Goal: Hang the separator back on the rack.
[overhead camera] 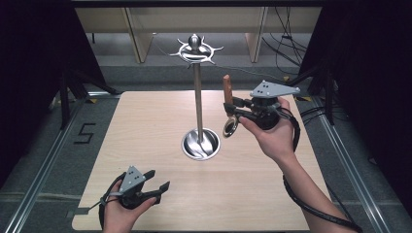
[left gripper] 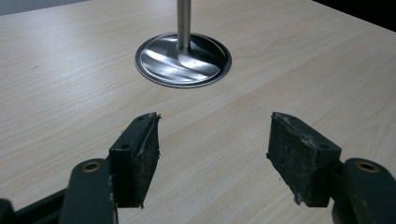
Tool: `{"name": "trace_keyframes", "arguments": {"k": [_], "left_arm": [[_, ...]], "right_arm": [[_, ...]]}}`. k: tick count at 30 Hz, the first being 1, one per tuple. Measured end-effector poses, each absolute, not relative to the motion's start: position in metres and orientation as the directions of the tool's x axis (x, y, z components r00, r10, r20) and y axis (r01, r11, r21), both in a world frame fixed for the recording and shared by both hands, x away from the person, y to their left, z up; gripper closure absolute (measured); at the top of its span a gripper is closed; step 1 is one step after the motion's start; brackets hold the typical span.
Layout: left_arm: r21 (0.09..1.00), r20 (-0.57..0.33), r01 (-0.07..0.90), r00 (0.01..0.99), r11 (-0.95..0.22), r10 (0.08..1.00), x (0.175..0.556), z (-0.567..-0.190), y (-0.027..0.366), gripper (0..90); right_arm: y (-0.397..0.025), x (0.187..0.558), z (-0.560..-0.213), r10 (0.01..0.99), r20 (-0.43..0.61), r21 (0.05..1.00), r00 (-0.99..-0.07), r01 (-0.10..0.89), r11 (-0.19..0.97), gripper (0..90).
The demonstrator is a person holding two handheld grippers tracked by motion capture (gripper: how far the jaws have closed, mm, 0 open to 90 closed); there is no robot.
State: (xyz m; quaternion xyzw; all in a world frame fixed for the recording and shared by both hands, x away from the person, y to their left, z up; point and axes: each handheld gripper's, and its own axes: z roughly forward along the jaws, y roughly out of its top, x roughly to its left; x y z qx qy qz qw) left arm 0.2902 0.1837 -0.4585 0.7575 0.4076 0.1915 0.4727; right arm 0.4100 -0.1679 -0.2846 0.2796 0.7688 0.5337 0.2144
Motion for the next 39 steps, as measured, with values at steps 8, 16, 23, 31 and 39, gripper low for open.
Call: {"name": "trace_keyframes", "arguments": {"k": [8, 16, 23, 31, 39], "left_arm": [[0.872, -0.092, 0.436, 0.593, -0.222, 0.800, 0.290, -0.458, 0.184, 33.3], [0.872, -0.095, 0.439, 0.583, -0.214, 0.807, 0.290, -0.458, 0.184, 33.3], [0.875, -0.101, 0.440, 0.578, -0.204, 0.810, 0.289, -0.457, 0.184, 33.3], [0.875, -0.103, 0.438, 0.583, -0.205, 0.806, 0.289, -0.457, 0.184, 33.3], [0.874, -0.103, 0.440, 0.584, -0.207, 0.805, 0.289, -0.457, 0.184, 33.3]], "right_arm": [[-0.165, 0.412, -0.280, 0.653, -0.040, 0.941, -0.756, 0.190, 0.278, 68.6], [-0.162, 0.411, -0.279, 0.655, -0.032, 0.943, -0.755, 0.194, 0.269, 68.6], [-0.159, 0.414, -0.278, 0.656, -0.034, 0.946, -0.754, 0.187, 0.263, 68.5], [-0.155, 0.416, -0.273, 0.658, -0.036, 0.946, -0.752, 0.187, 0.266, 68.5], [-0.153, 0.417, -0.269, 0.655, -0.039, 0.949, -0.754, 0.177, 0.260, 68.5]]}}
